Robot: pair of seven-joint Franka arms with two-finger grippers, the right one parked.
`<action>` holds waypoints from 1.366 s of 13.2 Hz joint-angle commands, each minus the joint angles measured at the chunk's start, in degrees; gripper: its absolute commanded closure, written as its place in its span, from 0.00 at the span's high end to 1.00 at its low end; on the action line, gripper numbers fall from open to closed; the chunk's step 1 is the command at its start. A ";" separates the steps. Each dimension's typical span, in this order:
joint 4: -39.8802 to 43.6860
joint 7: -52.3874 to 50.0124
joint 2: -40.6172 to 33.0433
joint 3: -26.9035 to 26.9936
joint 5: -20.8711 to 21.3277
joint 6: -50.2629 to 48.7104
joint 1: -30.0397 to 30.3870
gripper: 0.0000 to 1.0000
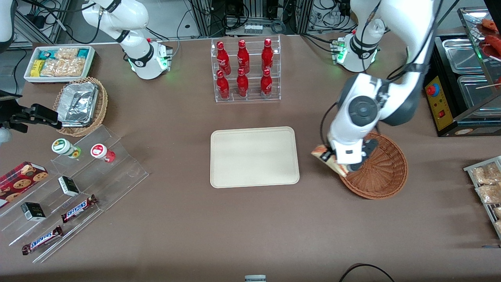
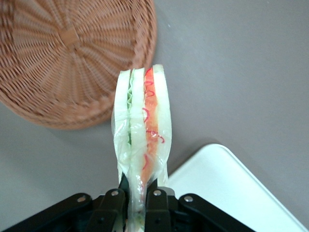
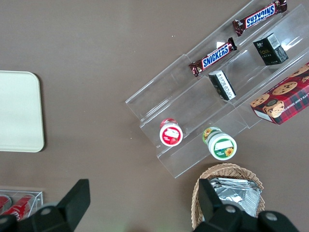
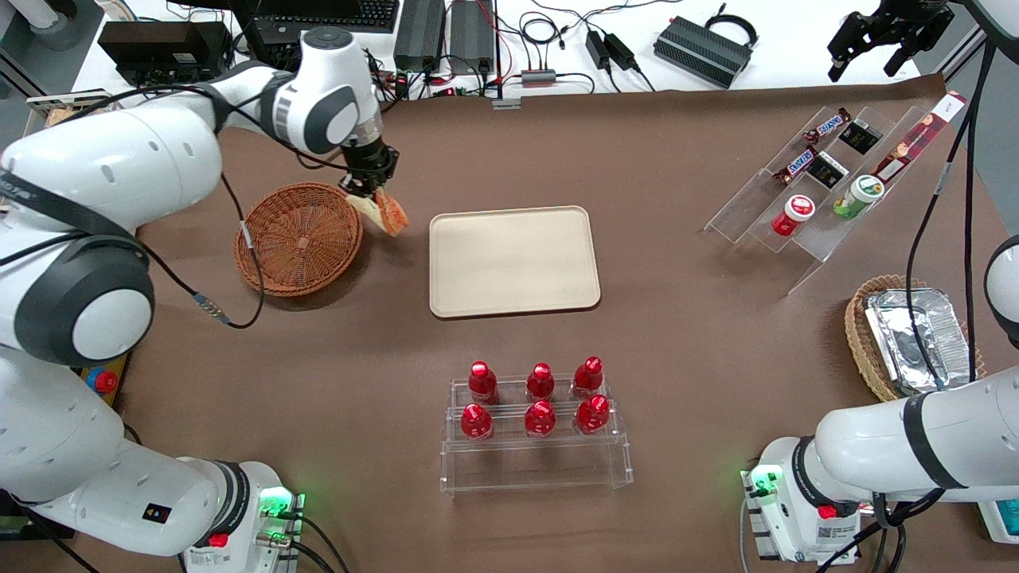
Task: Place sandwich from basket to tray
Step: 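Lift the sandwich and carry it with the left gripper over the cream tray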
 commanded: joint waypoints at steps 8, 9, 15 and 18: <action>20.86 5.60 13.70 -4.97 -0.31 -11.30 -7.34 0.00; 22.72 8.67 15.28 -6.29 -0.31 -11.84 -7.43 0.00; 22.91 21.80 20.48 -10.09 1.27 -7.29 -11.11 0.00; 22.56 21.54 22.23 -10.00 3.91 -3.95 -12.35 0.00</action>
